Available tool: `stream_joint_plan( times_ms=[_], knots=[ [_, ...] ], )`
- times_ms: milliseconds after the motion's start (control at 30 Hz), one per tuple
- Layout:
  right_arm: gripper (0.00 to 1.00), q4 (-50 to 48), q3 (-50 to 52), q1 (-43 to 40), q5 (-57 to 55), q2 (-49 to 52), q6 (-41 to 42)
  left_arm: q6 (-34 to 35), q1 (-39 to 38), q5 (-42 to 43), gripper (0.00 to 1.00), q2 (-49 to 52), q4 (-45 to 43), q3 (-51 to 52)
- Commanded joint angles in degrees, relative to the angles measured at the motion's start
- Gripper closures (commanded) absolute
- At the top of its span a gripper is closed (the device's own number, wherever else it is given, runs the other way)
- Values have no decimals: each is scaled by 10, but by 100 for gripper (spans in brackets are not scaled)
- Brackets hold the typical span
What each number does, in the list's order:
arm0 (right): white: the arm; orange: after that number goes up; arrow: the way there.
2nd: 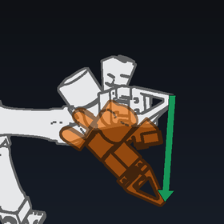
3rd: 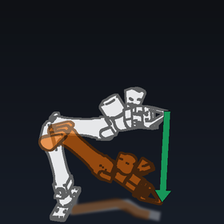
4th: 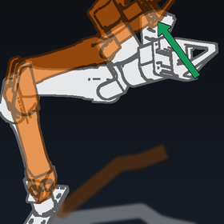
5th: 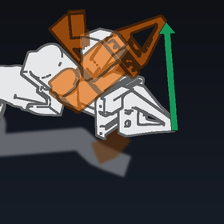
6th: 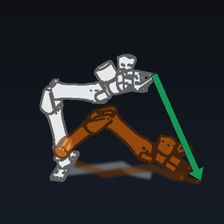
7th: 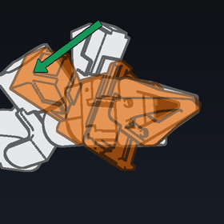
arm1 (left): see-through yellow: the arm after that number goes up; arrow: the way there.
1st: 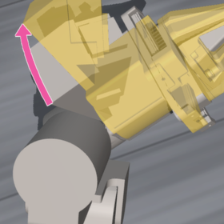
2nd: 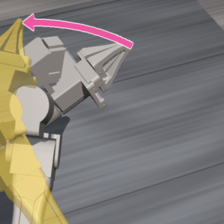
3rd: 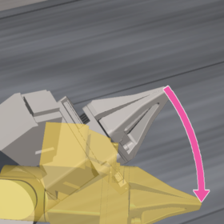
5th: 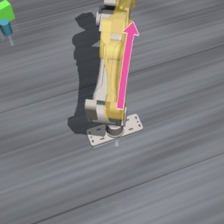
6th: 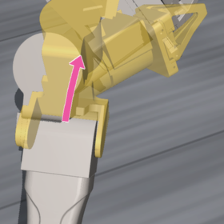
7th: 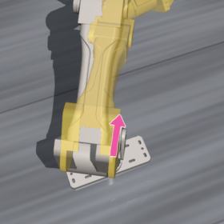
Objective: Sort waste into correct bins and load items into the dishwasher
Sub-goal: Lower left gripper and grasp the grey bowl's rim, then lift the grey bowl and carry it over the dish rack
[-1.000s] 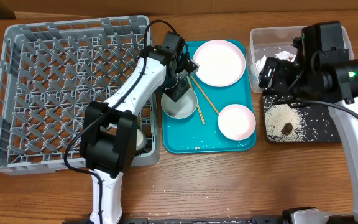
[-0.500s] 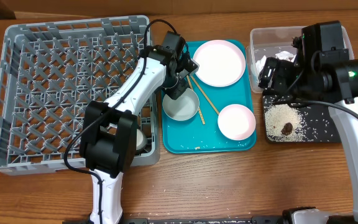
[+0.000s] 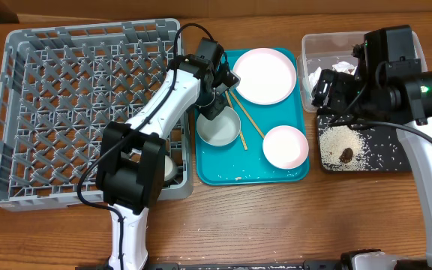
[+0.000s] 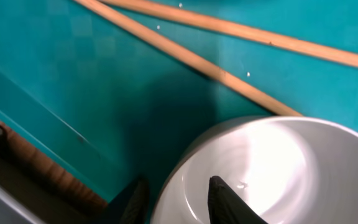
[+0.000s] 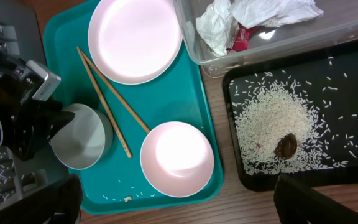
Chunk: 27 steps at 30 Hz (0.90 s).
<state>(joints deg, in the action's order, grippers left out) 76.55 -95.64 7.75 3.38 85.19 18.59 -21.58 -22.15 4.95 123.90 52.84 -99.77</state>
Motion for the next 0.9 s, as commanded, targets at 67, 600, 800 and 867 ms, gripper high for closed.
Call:
stream_joint_plan(
  times_ms=[67,600,800,867],
  knots=[
    [0,-1,-11,0,-8,-3,-10,-7,-4,9,71,15,-21,22],
    [0,-2,-11,0,-8,-3,-10,24,-4,-11,96,-36,84,-83],
    [0,-2,-11,0,-8,-3,-10,52,-4,-34,96,-105,215,-228],
    [0,-6,-11,0,-8,-3,-10,72,-4,-66,96,-132,256,-267]
  ],
)
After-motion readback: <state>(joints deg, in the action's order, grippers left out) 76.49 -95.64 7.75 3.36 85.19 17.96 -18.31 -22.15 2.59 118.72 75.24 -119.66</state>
